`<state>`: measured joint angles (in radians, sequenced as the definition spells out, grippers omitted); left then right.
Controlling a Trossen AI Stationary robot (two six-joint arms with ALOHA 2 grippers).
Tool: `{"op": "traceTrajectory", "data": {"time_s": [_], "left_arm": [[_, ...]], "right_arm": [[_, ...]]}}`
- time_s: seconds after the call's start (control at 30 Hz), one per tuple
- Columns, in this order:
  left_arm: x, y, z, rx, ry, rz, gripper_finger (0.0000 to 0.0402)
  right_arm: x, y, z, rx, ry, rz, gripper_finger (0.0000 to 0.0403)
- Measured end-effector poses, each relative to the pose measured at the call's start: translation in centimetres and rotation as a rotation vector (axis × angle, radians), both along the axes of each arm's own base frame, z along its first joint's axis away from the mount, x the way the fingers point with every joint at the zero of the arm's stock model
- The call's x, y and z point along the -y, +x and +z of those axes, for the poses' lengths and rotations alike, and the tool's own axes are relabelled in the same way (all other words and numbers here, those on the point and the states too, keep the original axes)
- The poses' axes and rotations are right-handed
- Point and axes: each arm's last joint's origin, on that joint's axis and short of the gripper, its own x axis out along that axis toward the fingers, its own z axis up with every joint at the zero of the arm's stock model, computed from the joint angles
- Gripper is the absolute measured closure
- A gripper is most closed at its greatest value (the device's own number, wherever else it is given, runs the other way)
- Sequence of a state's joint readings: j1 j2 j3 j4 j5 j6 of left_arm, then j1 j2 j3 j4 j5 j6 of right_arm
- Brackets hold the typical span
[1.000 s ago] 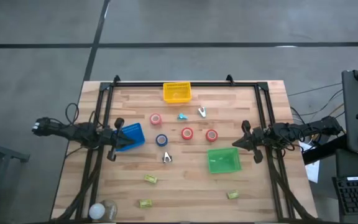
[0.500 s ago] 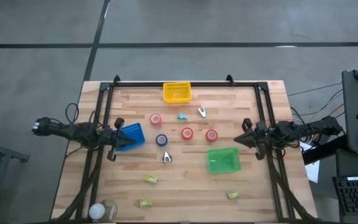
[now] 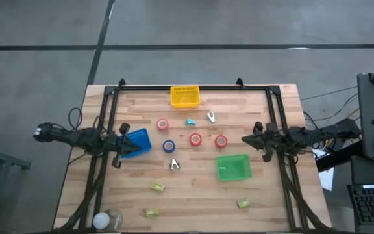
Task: Pick and place Stapler, Stapler remover, tape
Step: Put the right orange tape into the green bin
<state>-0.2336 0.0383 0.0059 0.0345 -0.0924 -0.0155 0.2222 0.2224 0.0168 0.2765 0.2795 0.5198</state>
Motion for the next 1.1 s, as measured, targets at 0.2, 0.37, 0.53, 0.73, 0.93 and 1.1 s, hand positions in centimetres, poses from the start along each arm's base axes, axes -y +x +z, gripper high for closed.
{"op": "traceTrajectory", "data": {"time_s": [0.2, 0.37, 0.53, 0.73, 0.93, 1.1], "left_arm": [[0.0, 0.0, 0.0, 0.0, 0.0, 0.0, 0.0376], [0.0, 0.0, 0.0, 0.0, 0.0, 0.0, 0.0376], [0.0, 0.0, 0.0, 0.0, 0.0, 0.0, 0.0376], [0.0, 0.0, 0.0, -0.001, 0.0, 0.0, 0.0376], [0.0, 0.0, 0.0, 0.0, 0.0, 0.001, 0.0376], [0.0, 0.0, 0.0, -0.001, 0.0, 0.001, 0.0376]], "right_arm": [[0.0, 1.2, -0.7, -0.069, 0.04, -0.108, 0.0376], [-0.1, 1.9, -1.1, -0.125, 0.12, -0.133, 0.0326], [-0.2, 3.1, -0.3, -0.17, 0.128, -0.179, 0.0267], [-0.3, 5.4, 1.5, -0.316, 0.054, -0.293, 0.0212], [0.8, 8.0, 2.3, -0.534, 0.076, -0.384, 0.0185], [2.4, 10.5, 2.2, -0.744, 0.1, -0.396, 0.0184]]}}
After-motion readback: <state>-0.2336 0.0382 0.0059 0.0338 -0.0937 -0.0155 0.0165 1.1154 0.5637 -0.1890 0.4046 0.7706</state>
